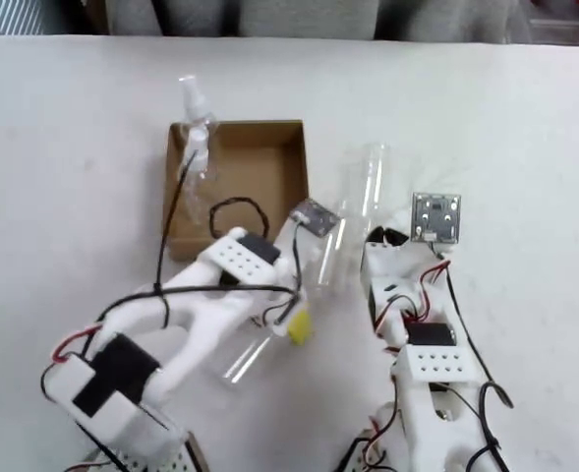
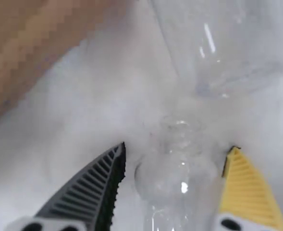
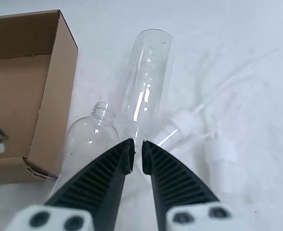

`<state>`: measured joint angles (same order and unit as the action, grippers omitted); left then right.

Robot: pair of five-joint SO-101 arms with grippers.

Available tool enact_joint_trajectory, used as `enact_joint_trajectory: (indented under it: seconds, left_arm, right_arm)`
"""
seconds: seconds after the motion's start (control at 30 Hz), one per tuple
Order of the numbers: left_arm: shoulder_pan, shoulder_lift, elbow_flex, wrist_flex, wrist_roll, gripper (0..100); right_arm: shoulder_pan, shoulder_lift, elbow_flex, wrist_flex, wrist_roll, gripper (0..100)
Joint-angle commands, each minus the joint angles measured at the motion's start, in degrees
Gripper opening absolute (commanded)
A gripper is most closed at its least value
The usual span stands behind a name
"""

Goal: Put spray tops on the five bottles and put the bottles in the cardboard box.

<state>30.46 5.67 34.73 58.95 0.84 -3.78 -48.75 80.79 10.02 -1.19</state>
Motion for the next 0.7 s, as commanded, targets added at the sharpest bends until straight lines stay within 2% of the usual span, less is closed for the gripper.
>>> enact_joint_trajectory:
  seconds: [0.0, 0.3, 0.4, 0.53, 0.67]
  left_arm:
    - [-0.8, 2.8, -6.2, 4.3, -1.0, 32]
    - [-1.5, 7.7, -10.0, 5.6, -1.4, 30]
    - [-0.3, 7.7, -9.9, 5.6, -2.4, 20]
    - [1.2, 7.6, -9.8, 5.9, -8.8, 2]
    - [1.3, 7.6, -9.8, 7.4, -9.8, 3]
  right_arm:
    - [0.3, -0.7, -0.5, -0.8, 0.4, 2.1]
    - [0.3, -0.7, -0.5, -0.8, 0.4, 2.1]
    - [0.3, -0.7, -0.5, -0.8, 0.4, 2.1]
    - [0.3, -0.7, -0.5, -0.8, 0.4, 2.1]
    - [0.4, -0.7, -0.5, -0.8, 0.4, 2.1]
